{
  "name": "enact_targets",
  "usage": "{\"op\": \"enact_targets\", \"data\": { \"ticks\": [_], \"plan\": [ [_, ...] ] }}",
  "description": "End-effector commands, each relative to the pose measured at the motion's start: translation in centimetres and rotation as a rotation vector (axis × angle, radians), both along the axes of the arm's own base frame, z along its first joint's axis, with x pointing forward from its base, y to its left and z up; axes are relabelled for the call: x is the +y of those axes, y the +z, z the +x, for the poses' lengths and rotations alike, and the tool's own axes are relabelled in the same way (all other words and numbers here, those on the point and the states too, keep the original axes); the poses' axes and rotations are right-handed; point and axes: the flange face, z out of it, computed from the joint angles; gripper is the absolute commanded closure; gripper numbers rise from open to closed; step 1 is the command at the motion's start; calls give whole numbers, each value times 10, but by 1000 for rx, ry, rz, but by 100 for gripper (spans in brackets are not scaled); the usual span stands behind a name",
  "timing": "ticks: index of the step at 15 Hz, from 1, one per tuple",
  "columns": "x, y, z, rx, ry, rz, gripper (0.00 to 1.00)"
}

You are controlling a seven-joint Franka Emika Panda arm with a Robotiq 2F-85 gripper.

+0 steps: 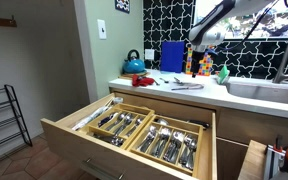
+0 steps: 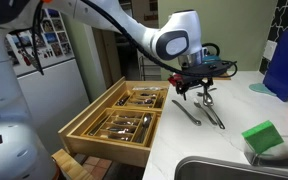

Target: Put the fork in the drawer

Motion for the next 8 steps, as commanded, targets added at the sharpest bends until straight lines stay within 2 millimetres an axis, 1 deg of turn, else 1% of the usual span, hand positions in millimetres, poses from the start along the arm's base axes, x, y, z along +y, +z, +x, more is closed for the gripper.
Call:
{"op": "enact_targets", "data": {
  "ticks": [1,5,6,8],
  "plan": [
    [-16,-19,18,12,51,9,0],
    [-26,-32,32,31,108,8,0],
    [-28,-35,35,35,120,6,2],
    [-30,-41,42,44,142,2,12]
  ]
}}
